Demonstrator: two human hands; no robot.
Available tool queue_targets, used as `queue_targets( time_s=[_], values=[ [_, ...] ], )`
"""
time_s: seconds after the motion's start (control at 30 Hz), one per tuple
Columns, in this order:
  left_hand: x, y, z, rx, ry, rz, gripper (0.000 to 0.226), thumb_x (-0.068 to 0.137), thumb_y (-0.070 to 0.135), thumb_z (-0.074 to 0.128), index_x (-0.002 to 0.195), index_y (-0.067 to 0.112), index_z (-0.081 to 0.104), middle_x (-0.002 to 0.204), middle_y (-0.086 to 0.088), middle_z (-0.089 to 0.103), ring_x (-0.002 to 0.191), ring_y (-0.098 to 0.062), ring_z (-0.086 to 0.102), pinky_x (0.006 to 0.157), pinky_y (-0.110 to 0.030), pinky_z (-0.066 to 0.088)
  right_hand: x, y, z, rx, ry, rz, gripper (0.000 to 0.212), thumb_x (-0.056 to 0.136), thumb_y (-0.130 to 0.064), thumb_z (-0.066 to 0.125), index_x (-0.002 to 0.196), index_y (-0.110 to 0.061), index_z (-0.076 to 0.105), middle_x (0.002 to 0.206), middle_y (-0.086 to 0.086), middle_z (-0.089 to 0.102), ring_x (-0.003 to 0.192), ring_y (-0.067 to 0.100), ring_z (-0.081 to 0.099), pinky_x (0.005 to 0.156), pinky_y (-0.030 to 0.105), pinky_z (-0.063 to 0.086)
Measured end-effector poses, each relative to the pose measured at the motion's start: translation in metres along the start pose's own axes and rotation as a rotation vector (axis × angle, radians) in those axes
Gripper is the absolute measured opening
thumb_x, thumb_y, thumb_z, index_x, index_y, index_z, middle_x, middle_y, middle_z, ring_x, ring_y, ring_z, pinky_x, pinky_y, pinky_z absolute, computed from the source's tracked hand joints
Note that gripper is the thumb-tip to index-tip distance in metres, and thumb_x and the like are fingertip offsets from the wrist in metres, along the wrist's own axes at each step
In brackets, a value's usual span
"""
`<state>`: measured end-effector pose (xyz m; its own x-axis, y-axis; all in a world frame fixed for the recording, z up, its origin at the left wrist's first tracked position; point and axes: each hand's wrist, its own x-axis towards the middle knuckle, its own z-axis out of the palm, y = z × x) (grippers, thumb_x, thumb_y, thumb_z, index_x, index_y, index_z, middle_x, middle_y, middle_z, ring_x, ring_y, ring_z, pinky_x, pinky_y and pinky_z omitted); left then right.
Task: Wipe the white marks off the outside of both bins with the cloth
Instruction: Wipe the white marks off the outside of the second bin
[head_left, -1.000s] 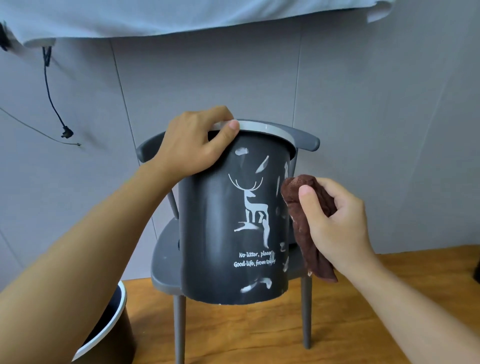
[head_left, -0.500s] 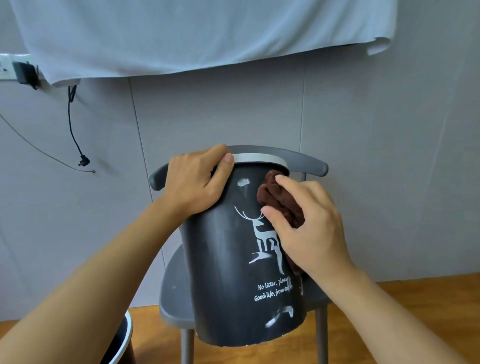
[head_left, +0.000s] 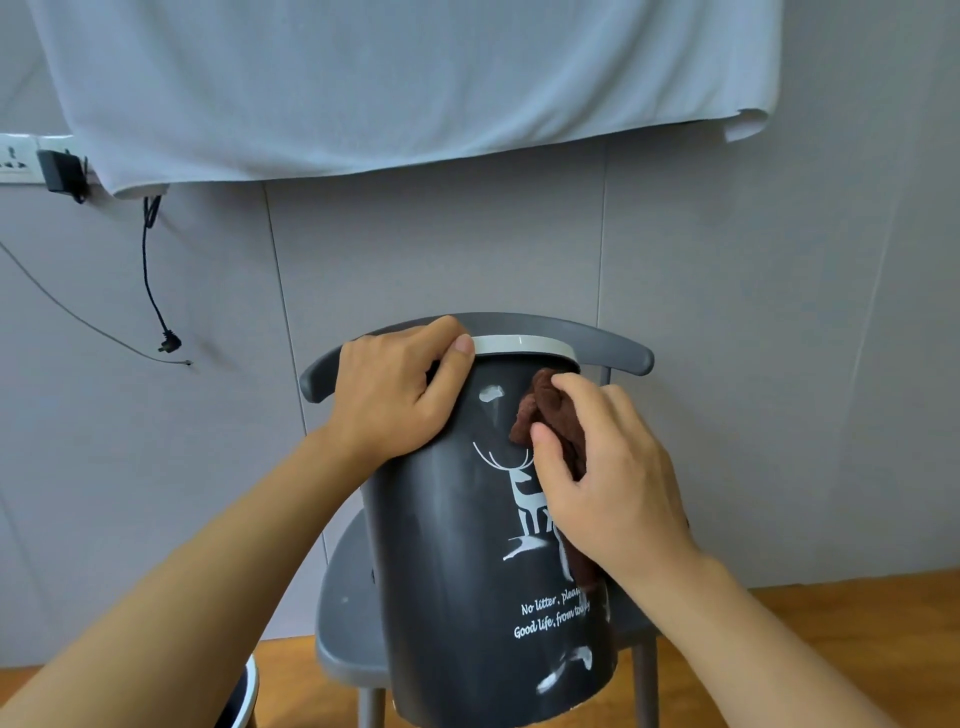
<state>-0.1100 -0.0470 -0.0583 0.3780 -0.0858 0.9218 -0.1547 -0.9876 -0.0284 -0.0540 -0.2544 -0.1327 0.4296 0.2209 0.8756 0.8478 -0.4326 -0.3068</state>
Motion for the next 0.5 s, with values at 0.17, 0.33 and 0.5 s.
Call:
queue_targets(
  time_s=[0.17,0.33,0.5],
  values=[
    [-0.001,0.002,-0.001,-0.019,0.010,0.000,0.035,0.101,0.040,0.038,0.082,0.021,0.060,0.054,0.010,0.041,0.050,-0.013,0.041,0.046,-0.033,0.035,-0.001,-0.004,0.000,0.088,0.059,0.002,0.034,0.093,-0.035,0.064,0.126,-0.027,0.065,0.100,-0.006,0.056,0.082,0.014,0.059,0.067,0.022,0.052],
    [0.002,0.006,0.001,-0.006,-0.004,0.001,0.034,0.101,0.042,0.038,0.083,0.024,0.061,0.055,0.010,0.048,0.049,-0.012,0.043,0.047,-0.034,0.039,0.007,0.009,-0.006,0.149,0.087,0.072,0.018,0.091,-0.021,0.072,0.108,-0.027,0.071,0.095,-0.009,0.067,0.082,0.011,0.064,0.073,0.027,0.056],
    [0.001,0.002,0.002,-0.014,0.003,-0.016,0.035,0.100,0.044,0.038,0.082,0.024,0.060,0.051,0.011,0.040,0.047,-0.008,0.041,0.047,-0.032,0.037,-0.001,0.010,-0.016,0.170,-0.085,-0.136,0.024,0.089,-0.029,0.068,0.113,-0.030,0.069,0.096,-0.014,0.064,0.084,0.008,0.064,0.071,0.018,0.054]
  ],
)
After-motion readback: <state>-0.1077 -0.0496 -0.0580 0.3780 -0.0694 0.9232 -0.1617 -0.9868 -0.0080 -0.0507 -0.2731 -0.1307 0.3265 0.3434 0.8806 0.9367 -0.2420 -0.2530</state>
